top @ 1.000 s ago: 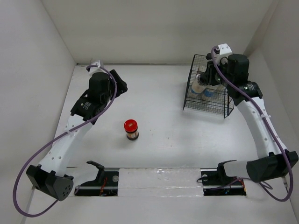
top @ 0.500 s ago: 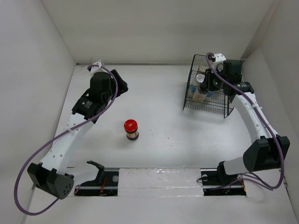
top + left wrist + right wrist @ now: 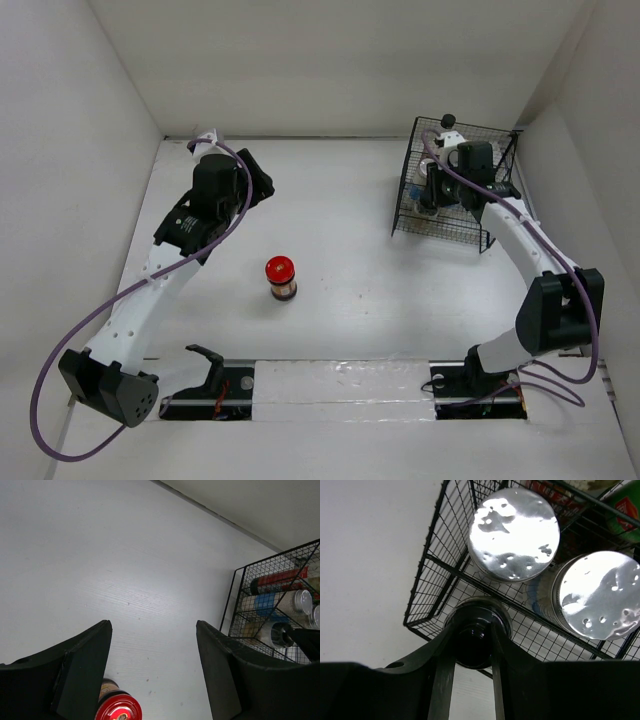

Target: Organize the condiment bottles

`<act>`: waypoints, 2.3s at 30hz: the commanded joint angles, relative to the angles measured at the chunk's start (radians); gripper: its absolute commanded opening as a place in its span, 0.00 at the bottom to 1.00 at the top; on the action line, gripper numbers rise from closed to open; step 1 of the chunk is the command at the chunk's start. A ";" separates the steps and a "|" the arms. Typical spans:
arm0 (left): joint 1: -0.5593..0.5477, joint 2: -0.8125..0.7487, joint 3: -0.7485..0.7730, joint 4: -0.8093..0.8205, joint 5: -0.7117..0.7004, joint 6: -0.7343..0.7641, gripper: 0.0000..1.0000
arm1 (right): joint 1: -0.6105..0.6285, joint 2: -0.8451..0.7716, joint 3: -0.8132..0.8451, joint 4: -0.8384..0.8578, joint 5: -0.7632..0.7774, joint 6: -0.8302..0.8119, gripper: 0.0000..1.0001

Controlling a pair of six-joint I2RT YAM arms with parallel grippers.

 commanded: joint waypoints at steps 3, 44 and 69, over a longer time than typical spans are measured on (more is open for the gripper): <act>-0.005 -0.006 0.025 0.041 -0.004 0.013 0.63 | 0.017 0.002 -0.010 0.058 0.024 0.014 0.33; 0.036 -0.069 0.177 -0.151 -0.122 -0.008 0.95 | 0.833 0.185 0.159 0.051 -0.286 -0.248 1.00; 0.036 -0.068 0.143 -0.085 -0.091 0.058 0.97 | 0.830 0.267 0.286 0.235 -0.207 -0.152 0.41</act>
